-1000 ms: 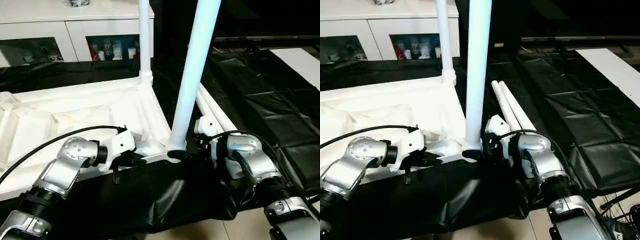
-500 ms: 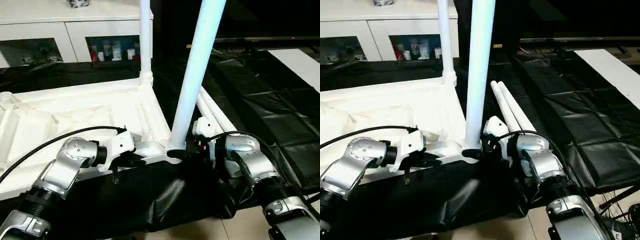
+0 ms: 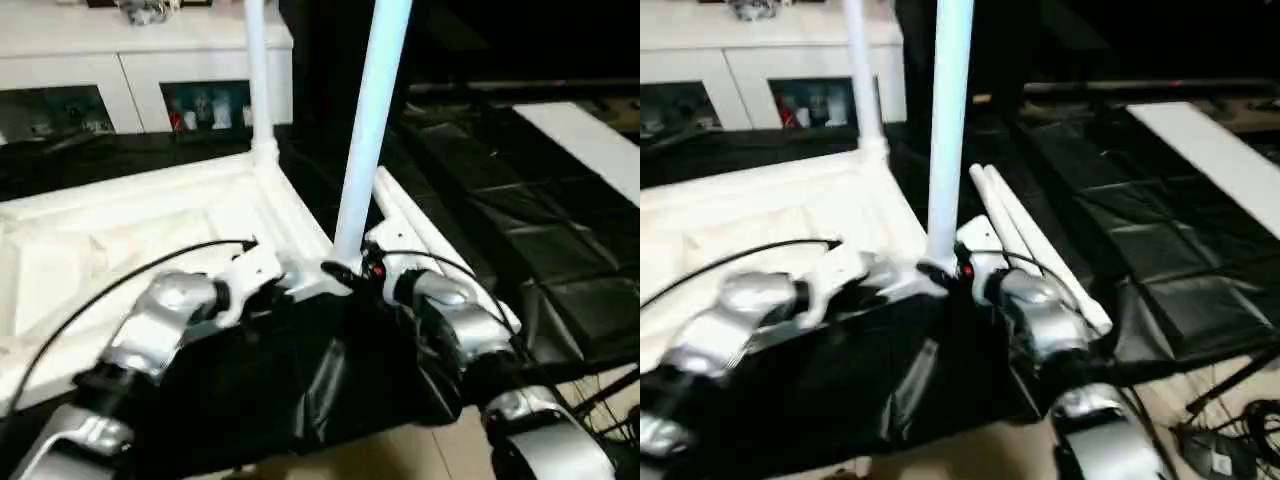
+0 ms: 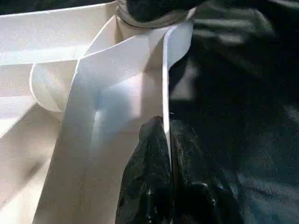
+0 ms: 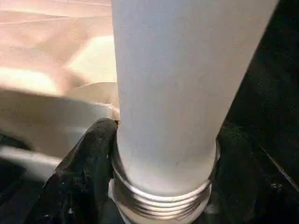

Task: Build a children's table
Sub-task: Rotate leg to tighten

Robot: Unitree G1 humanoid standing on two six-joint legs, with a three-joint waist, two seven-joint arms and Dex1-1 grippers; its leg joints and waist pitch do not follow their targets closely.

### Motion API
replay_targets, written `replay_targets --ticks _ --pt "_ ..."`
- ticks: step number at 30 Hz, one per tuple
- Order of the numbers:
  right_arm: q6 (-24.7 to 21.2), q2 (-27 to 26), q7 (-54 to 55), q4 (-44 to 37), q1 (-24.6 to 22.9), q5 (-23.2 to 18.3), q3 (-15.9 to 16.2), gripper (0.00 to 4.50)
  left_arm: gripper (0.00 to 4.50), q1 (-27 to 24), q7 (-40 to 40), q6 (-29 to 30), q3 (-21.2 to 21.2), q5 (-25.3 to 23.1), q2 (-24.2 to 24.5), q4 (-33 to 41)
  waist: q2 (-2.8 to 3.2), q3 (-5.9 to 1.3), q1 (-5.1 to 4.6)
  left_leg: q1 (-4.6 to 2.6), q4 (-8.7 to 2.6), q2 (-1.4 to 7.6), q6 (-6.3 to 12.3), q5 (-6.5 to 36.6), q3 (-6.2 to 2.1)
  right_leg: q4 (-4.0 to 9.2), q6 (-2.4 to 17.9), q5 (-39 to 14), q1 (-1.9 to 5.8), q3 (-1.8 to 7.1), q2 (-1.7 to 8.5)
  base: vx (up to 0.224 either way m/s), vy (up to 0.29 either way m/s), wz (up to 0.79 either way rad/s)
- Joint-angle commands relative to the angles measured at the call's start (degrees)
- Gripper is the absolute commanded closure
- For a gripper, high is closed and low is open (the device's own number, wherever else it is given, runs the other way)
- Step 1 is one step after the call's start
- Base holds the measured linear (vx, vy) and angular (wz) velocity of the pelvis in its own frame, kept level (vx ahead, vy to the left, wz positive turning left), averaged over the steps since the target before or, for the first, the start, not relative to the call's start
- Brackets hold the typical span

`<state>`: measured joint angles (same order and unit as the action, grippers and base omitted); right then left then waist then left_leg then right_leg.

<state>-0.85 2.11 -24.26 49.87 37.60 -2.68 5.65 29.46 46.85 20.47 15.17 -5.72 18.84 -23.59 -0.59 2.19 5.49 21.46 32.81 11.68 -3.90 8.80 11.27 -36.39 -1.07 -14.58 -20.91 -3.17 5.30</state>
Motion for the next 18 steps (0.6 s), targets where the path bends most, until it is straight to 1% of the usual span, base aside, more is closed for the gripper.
replay_targets --ticks 1,2,3,5,7,8,10,11,12,13,14,15,16,17,18 --pt "-2.8 -1.6 4.9 4.4 -0.5 1.2 0.2 1.78 4.5 1.4 -5.5 2.1 0.0 -0.2 -2.9 -2.2 0.27 -1.8 -0.53 -2.12 -5.04 1.9 -4.77 28.2 -2.04 6.81 7.7 -25.6 -0.57 2.38 3.63 0.0 0.0 0.0" --pt "-2.9 -2.4 6.0 5.0 0.1 1.1 0.1 1.78 4.5 2.0 -6.4 2.5 -0.1 -0.3 -3.8 -2.9 0.2 -2.03 -0.4 -1.96 -5.22 1.9 -4.43 26.7 -2.0 6.74 7.7 -22.3 -0.3 2.35 3.48 0.0 0.0 0.0" --pt "-2.6 -3.5 7.7 6.0 1.0 0.9 -0.3 1.78 4.5 2.8 -7.6 2.9 0.1 -0.7 -4.8 -3.9 0.19 -2.07 -0.44 -1.87 -5.3 1.88 -4.22 26.0 -1.93 6.62 7.8 -20.7 -0.26 2.36 3.37 0.0 0.0 0.0" --pt "-1.7 -4.7 8.4 7.2 2.2 0.5 -1.2 1.78 4.5 3.4 -8.6 2.8 0.3 -1.6 -5.6 -5.0 -0.04 -2.1 -0.42 -1.89 -5.29 1.76 -3.73 25.2 -1.74 6.56 8.2 -18.4 -0.43 2.57 3.21 0.0 0.0 0.0" --pt "-0.1 -5.4 6.6 7.5 2.8 0.2 -1.5 1.78 4.5 3.5 -8.7 2.6 0.4 -1.8 -5.9 -5.4 -0.15 -2.05 -0.36 -1.64 -5.25 1.63 -2.84 24.7 -1.75 6.57 8.2 -17.7 -0.4 2.87 3.29 0.0 0.0 0.0" --pt "0.3 -5.5 6.0 7.3 2.8 0.1 -1.5 1.78 4.5 3.4 -8.4 2.4 0.6 -1.9 -5.8 -5.3 -0.12 -2.07 -0.33 -1.66 -5.25 1.66 -2.64 24.8 -1.77 6.58 8.2 -17.7 -0.42 2.91 3.33 0.0 0.0 0.0" --pt "1.4 -5.6 4.3 7.0 2.8 -0.7 -1.7 1.78 4.5 3.2 -7.8 2.1 0.9 -1.9 -5.5 -4.9 -0.02 -2.2 -0.36 -1.52 -5.32 1.66 -2.26 24.3 -1.79 6.47 8.3 -16.6 -0.24 2.92 3.29 0.0 0.0 0.0" --pt "2.4 -5.7 1.8 6.0 2.6 -2.7 -3.0 1.78 4.5 2.8 -7.0 2.0 1.1 -1.9 -4.8 -4.2 -0.04 -2.22 -0.37 -1.53 -5.36 1.68 -2.0 24.1 -1.74 6.47 8.4 -16.2 -0.24 2.89 3.2 0.0 0.0 0.0" --pt "2.7 -5.7 1.1 5.8 2.6 -3.2 -3.4 1.22 4.5 2.6 -6.8 2.1 1.1 -2.0 -4.6 -4.0 -0.05 -2.31 -0.32 -1.53 -5.35 1.76 -1.67 24.2 -1.75 6.55 8.4 -16.3 -0.17 2.89 3.32 0.0 0.0 0.0" --pt "2.9 -5.6 0.8 5.7 2.7 -3.2 -3.5 1.22 4.5 2.6 -6.6 2.1 1.1 -2.0 -4.5 -3.9 -0.1 -2.36 -0.28 -1.41 -5.33 1.75 -1.47 23.4 -1.65 6.56 8.6 -15.6 -0.17 2.91 3.29 0.0 0.0 0.0" --pt "3.9 -4.7 -1.6 4.4 2.3 -3.4 -3.0 1.08 4.5 2.1 -5.4 1.0 1.4 -1.9 -3.7 -3.4 -0.12 -2.37 -0.21 -1.45 -5.28 1.73 -1.33 22.8 -1.57 6.56 8.7 -15.0 -0.23 2.94 3.26 0.0 0.0 0.0" --pt "3.9 -4.7 -1.6 4.4 2.3 -3.4 -3.0 1.08 4.5 2.1 -5.4 1.0 1.4 -1.9 -3.7 -3.4 -0.26 -2.4 -0.23 -1.22 -5.22 1.72 -0.72 22.0 -1.53 6.46 8.9 -14.0 0.01 2.95 3.24 0.0 0.0 0.0" --pt "4.2 -4.0 -3.2 3.4 1.9 -3.4 -2.5 1.02 4.5 1.7 -4.5 0.2 1.6 -1.8 -3.1 -3.0 -0.23 -2.47 -0.24 -1.02 -5.24 1.75 -0.48 21.0 -1.55 6.31 9.1 -13.2 0.17 2.92 3.29 0.0 0.0 0.0" --pt "4.6 -3.5 -4.5 2.9 1.8 -3.3 -2.3 0.72 4.5 1.5 -3.7 -0.6 1.8 -1.7 -2.7 -2.8 -0.25 -2.77 -0.06 -0.85 -5.08 1.79 0.17 18.0 -1.41 6.04 9.4 -10.3 0.36 2.87 3.18 0.0 0.0 0.0" --pt "4.8 -2.6 -6.2 2.2 1.6 -3.0 -1.9 0.72 4.5 1.2 -2.8 -0.9 1.9 -1.7 -2.1 -2.3 -0.26 -2.99 0.06 -0.92 -4.74 1.78 0.81 16.2 -1.2 5.89 10.2 -8.1 0.24 2.83 3.09 0.0 0.0 0.0"
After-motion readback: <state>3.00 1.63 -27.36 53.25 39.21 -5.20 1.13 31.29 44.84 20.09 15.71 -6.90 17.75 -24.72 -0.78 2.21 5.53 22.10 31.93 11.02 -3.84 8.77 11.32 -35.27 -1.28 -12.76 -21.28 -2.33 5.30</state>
